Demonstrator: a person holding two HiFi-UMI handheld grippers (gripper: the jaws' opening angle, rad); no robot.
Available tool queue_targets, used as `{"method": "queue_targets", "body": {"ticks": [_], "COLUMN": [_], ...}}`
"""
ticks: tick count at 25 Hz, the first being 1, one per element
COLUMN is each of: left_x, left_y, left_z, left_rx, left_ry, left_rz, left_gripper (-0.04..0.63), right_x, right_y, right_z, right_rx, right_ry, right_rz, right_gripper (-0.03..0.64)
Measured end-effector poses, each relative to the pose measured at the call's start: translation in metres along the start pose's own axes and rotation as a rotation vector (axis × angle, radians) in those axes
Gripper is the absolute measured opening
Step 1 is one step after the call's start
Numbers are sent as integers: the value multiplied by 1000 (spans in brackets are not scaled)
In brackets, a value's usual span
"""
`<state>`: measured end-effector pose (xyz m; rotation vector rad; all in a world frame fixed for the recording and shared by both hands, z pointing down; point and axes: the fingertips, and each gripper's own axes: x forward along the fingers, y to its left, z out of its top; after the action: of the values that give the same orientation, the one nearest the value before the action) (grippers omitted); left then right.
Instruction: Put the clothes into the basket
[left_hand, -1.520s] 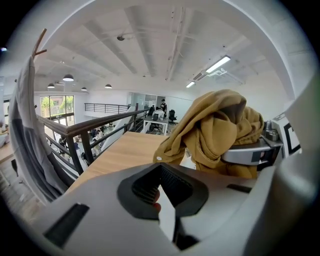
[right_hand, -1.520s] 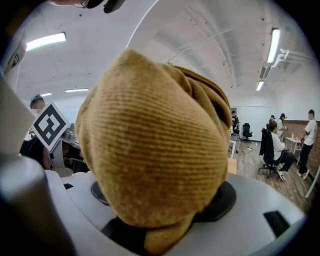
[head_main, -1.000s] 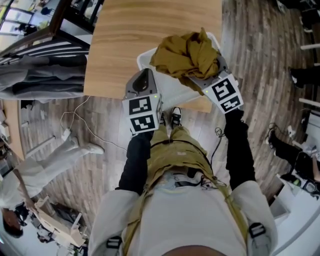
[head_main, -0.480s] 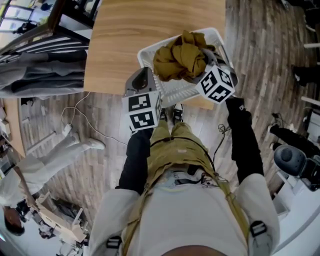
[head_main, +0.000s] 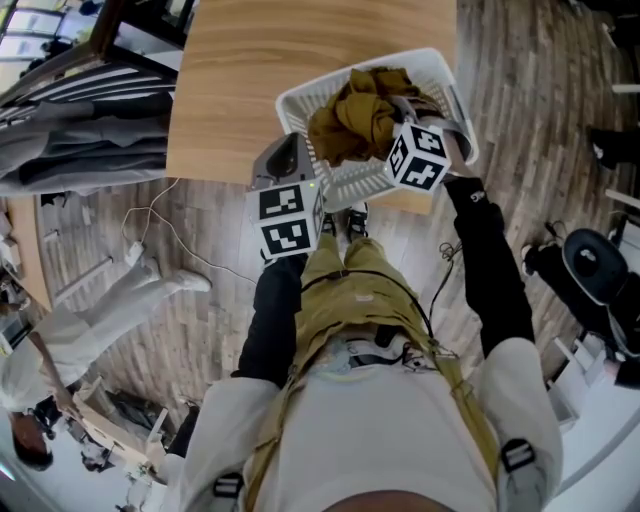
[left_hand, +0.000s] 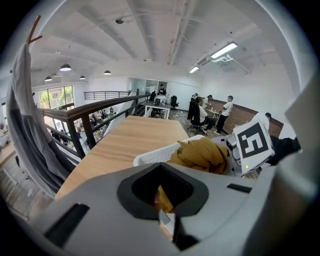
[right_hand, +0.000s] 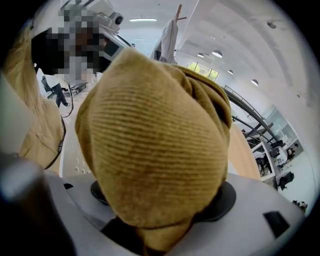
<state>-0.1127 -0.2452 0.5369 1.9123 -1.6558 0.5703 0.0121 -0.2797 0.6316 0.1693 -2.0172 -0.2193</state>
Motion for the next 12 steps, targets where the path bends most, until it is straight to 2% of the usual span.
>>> {"method": "queue_targets", "body": {"ticks": [12], "left_x": [11], "left_y": [3], "left_z": [-13], "left_rx": [10], "left_ry": [55], "left_rz": [-7], "left_gripper": [0], "right_x": [52], "right_y": [22], "right_z": [-23], "right_rx": [-118], "right_ry": [103], "right_rz": [129], "right_gripper": [370]}}
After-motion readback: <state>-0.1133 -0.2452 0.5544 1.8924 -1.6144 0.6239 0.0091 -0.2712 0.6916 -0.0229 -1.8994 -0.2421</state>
